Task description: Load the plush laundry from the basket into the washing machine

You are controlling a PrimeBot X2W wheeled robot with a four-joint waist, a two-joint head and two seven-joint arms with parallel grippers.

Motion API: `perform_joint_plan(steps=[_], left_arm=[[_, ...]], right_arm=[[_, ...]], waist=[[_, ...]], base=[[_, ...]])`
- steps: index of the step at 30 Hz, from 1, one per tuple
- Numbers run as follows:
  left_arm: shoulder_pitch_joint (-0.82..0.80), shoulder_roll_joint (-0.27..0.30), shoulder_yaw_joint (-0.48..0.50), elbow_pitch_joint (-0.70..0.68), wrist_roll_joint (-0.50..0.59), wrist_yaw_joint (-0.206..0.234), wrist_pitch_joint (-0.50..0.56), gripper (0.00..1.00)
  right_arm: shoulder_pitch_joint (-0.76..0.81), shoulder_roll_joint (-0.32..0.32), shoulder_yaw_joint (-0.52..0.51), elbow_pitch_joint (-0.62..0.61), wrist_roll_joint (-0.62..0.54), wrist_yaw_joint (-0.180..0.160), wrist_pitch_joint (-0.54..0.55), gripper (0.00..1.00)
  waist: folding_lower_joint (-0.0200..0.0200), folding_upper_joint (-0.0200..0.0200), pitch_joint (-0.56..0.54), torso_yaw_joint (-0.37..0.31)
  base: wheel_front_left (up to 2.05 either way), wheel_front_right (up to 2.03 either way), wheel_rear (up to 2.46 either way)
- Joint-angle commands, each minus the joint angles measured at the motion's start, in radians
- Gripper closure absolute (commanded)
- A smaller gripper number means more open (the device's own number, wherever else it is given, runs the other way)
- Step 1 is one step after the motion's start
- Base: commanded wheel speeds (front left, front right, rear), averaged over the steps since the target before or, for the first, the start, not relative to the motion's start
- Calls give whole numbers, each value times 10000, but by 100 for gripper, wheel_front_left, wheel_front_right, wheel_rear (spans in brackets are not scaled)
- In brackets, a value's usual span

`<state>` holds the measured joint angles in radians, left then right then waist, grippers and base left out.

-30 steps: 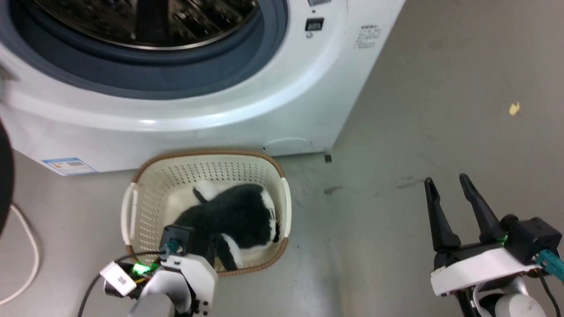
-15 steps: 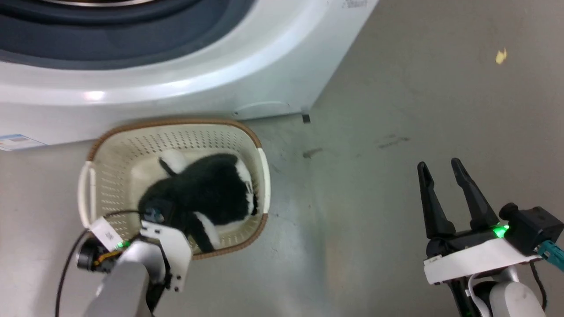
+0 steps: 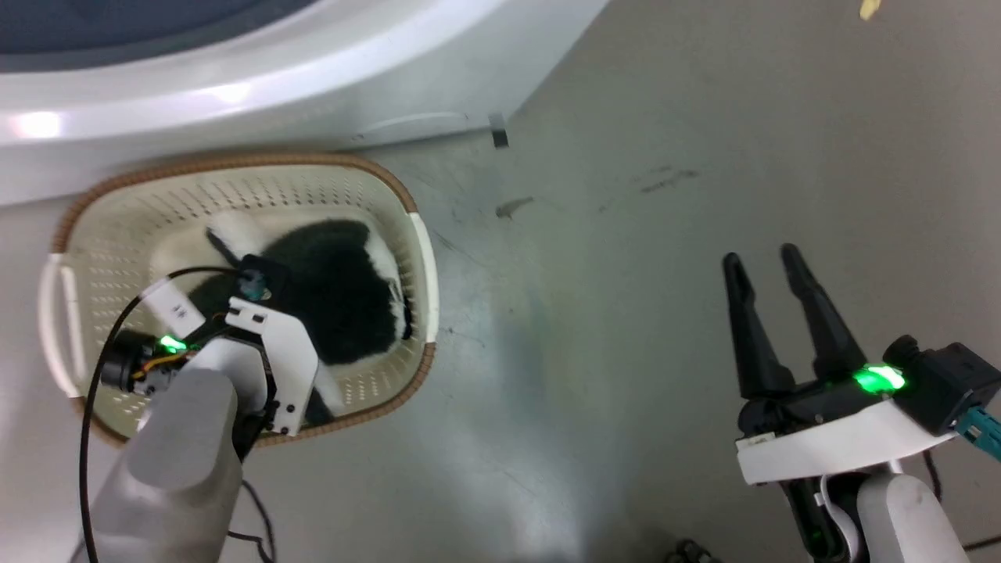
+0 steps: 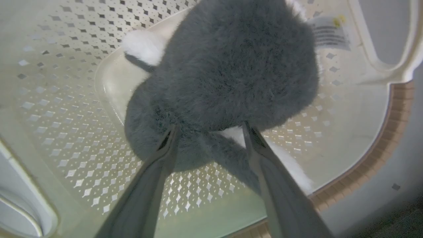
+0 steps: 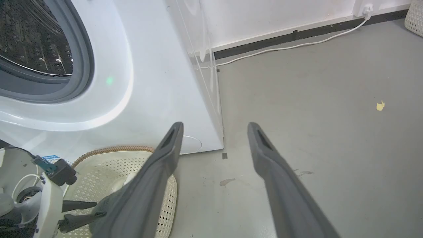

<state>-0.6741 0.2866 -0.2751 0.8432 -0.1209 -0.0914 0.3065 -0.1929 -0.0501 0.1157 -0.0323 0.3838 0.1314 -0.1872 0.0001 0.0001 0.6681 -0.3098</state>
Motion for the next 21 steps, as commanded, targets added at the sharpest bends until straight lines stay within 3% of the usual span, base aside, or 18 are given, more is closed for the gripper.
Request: perform_joint_plan(steps=[1, 11, 21], left_arm=[[-332, 159, -258, 244, 77, -45, 228, 0], [-1513, 1000, -1491, 672, 68, -165, 1032, 0], [-2135, 1414, -2235, 1356, -179, -214, 1326, 0]], right_arm=[[-161, -1, 78, -59, 237, -5, -104, 0], [-285, -1, 101, -191, 820, -6, -313, 0], [-377, -1, 167, -140, 1321, -7, -522, 0]], waist=[[-1, -1, 298, -218], [-1, -1, 1324, -650], [-1, -1, 2156, -1022]], base=[[0, 0, 0], [0, 0, 0], [0, 0, 0]])
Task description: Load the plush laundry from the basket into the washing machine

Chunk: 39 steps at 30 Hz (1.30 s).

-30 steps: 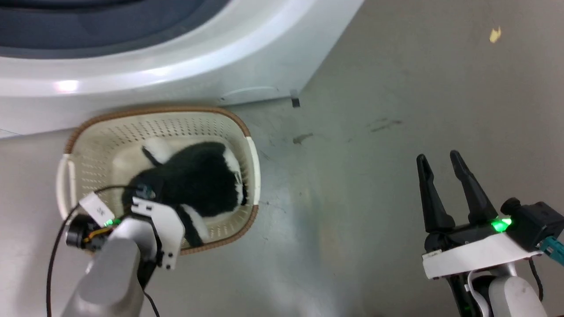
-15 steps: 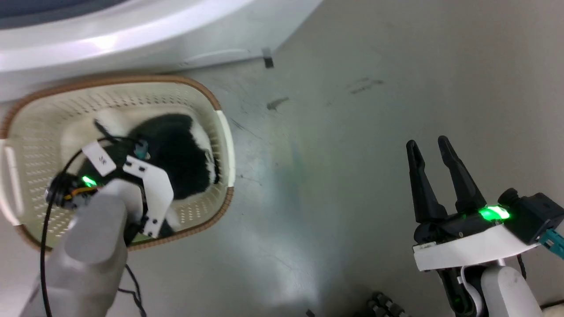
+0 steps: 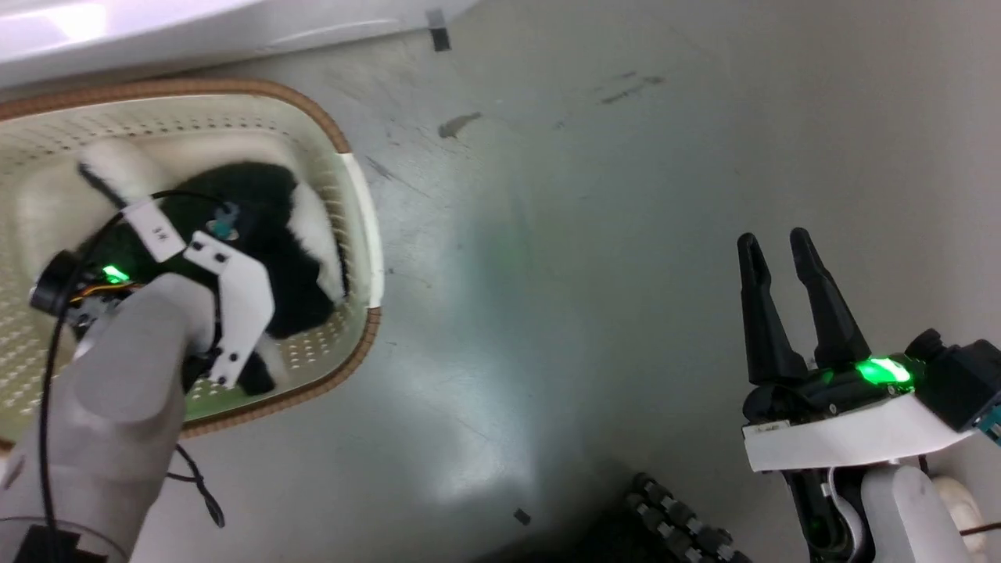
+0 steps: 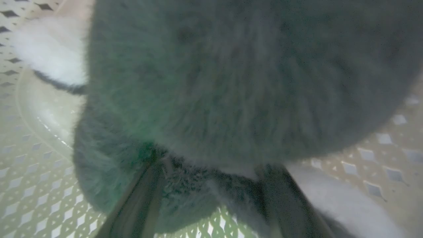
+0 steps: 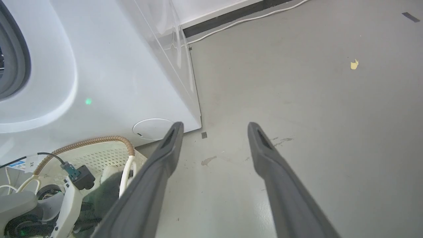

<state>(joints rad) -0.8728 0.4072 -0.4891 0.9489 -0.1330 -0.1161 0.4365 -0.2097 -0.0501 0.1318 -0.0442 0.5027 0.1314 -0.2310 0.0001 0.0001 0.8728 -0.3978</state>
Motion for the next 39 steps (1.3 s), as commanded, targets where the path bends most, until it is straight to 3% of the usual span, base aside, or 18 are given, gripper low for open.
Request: perform_joint_plan(steps=[1, 2, 3, 11, 19, 31, 39], left_arm=[[-142, 267, -134, 380, -93, 55, -31, 13], [-141, 321, -200, 463, -112, 49, -53, 82], [-151, 366, -255, 537, -164, 30, -74, 100], [-109, 650, -393, 1088, -665, 178, -769, 100], [538, -169, -230, 1198, -1108, 571, -2109, 100], [1443, -1496, 88, 1661, -1868, 638, -4973, 100], [2355, -1960, 71, 1247, -1942, 735, -6858, 100]], right_arm=[[-218, -1, 30, 4, 203, -7, -105, 0], [-232, -1, 57, 24, 262, -7, -126, 0], [-256, -1, 94, 34, 313, -7, -147, 0], [-475, -1, 130, 176, 461, -7, -308, 0], [-48, -1, -527, 224, -237, -7, -308, 0], [720, -1, -1417, 106, -1288, -7, -308, 0], [1326, -1, -1703, 105, -1679, -7, -308, 0]], waist=[[-1, -1, 152, -202], [-1, -1, 200, -253], [-1, -1, 253, -301], [-1, -1, 154, -570], [-1, -1, -1508, 226], [-1, -1, -4242, 1744], [-1, -1, -5747, 2483]], base=[[0, 0, 0], [0, 0, 0], [0, 0, 0], [0, 0, 0], [0, 0, 0], [0, 0, 0], [0, 0, 0]])
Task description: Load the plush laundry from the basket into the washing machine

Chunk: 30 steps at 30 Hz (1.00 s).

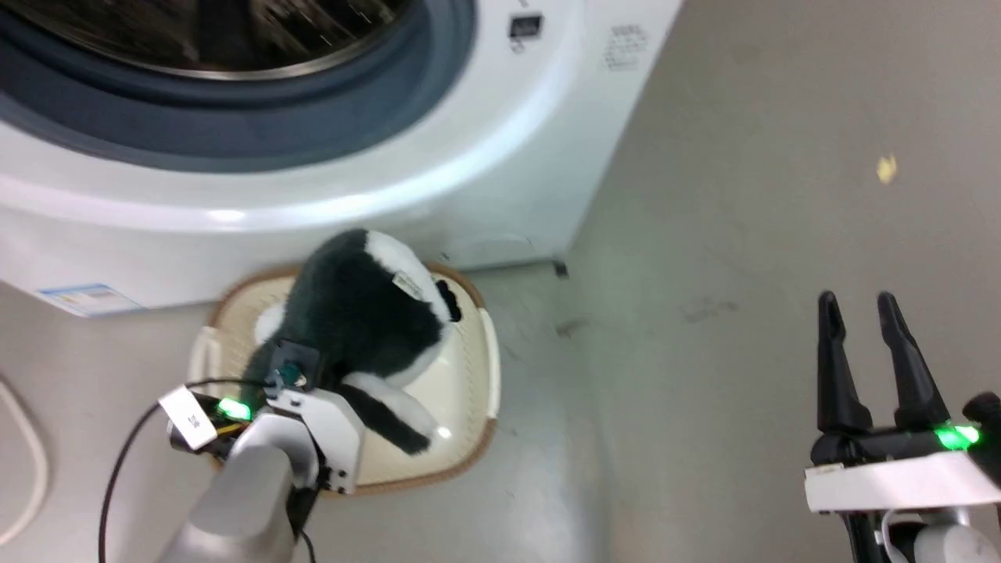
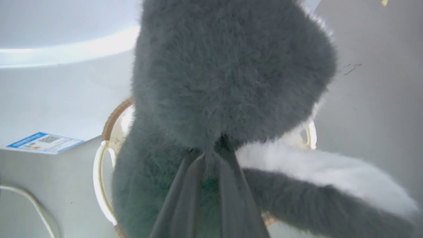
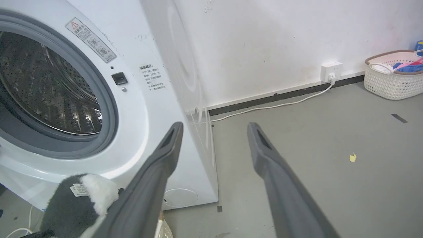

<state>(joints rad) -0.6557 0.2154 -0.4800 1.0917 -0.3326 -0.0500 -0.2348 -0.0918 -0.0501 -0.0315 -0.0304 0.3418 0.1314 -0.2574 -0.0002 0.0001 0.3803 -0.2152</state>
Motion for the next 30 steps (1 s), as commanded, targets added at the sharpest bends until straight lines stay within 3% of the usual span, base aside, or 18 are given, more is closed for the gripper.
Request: perform_joint_plan(steps=[1, 6, 9, 17, 24, 30], left_arm=[[185, -42, -19, -182, 54, 73, -145, 100], [1125, -11, 340, -1935, 73, 421, -262, 100], [2170, 64, 901, -4028, 141, 721, -266, 100], [3229, 347, 1816, -7370, 783, 1321, -268, 100], [2660, 791, 2280, -8795, 1114, 1381, -261, 100], [694, 1565, 2452, -9259, 1278, 1023, 911, 100]], right_arm=[[147, -1, -69, -33, -70, -7, -44, 0], [459, -1, -209, -10, -235, -7, -44, 0], [636, -1, -278, -1, -281, -7, -44, 0], [641, -1, -172, -121, -276, -7, -44, 0], [257, -1, -13, -325, -238, -7, -44, 0], [-399, -1, 272, -525, -117, -7, -44, 0]], waist=[[2, -1, -822, 656], [2, -1, -1457, 903], [2, -1, -1756, 1003], [2, -1, -1605, 952], [2, -1, -664, 634], [2, -1, 941, 6]], base=[[0, 0, 0], [0, 0, 0], [0, 0, 0], [0, 0, 0], [0, 0, 0], [0, 0, 0]])
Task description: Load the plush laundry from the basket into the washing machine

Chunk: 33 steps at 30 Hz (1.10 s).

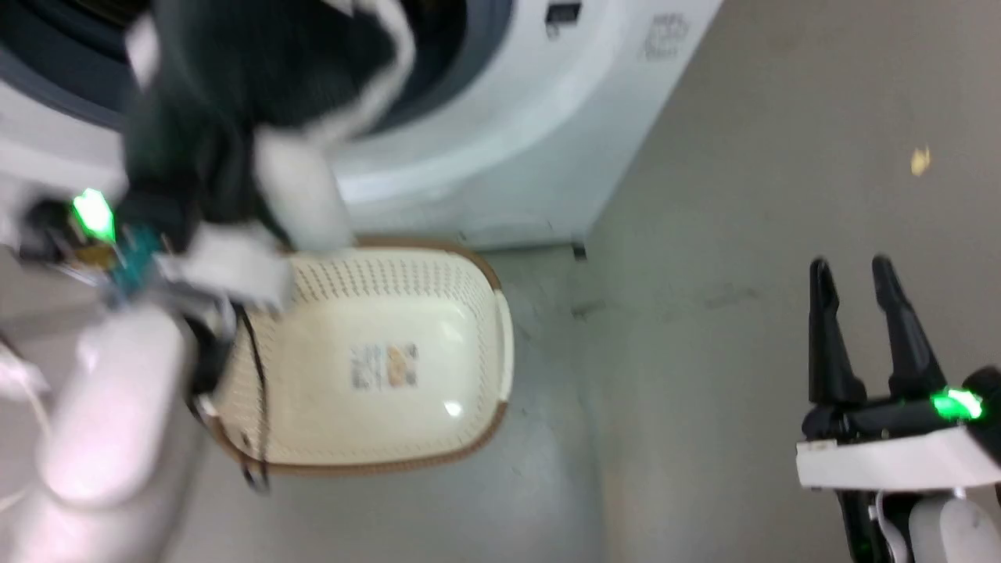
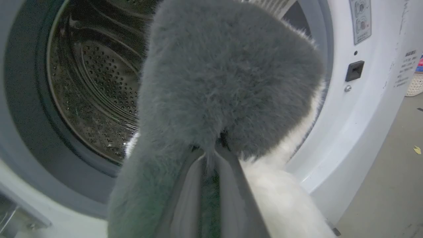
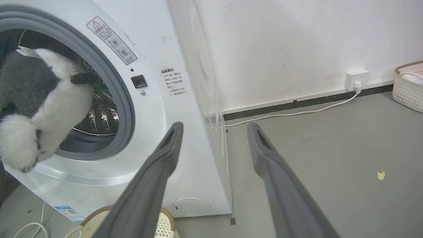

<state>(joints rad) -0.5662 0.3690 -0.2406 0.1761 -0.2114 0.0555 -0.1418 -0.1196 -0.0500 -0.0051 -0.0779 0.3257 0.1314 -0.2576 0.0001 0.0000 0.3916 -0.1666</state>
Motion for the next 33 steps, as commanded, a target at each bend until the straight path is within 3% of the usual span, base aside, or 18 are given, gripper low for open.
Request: perform_joint_plan(steps=[1, 8, 15, 26, 28, 33], left_arm=[[-614, 171, 72, -130, 99, -123, 241, 100], [-3918, 1245, 75, 605, 586, -790, 2042, 100], [-7043, 2121, -252, 3001, 1289, -1363, 2992, 100], [-9181, 2075, -1154, 5959, 1928, -1631, 2877, 100], [-9216, 1975, -1252, 6355, 1933, -1638, 2793, 0], [-9005, 1712, -1308, 7078, 1777, -1529, 2058, 0]], right_arm=[[-238, -3, 28, -64, 100, -7, -42, 0], [-979, -3, 228, -10, 668, -7, -42, 0], [-1458, -3, 593, 103, 1313, -7, -42, 0], [-1627, -3, 832, 180, 1613, -7, -42, 0], [-1644, -3, 788, 187, 1570, -7, -42, 0], [-1658, -3, 533, 131, 1311, -7, -42, 0]], waist=[[-1, 0, 1090, -594], [-1, 0, 2759, -1455], [-1, 0, 3769, -2206], [-1, 0, 4170, -2516], [-1, 0, 4103, -2445], [-1, 0, 3651, -2142]], base=[[0, 0, 0], [0, 0, 0], [0, 0, 0], [0, 0, 0], [0, 0, 0], [0, 0, 0]])
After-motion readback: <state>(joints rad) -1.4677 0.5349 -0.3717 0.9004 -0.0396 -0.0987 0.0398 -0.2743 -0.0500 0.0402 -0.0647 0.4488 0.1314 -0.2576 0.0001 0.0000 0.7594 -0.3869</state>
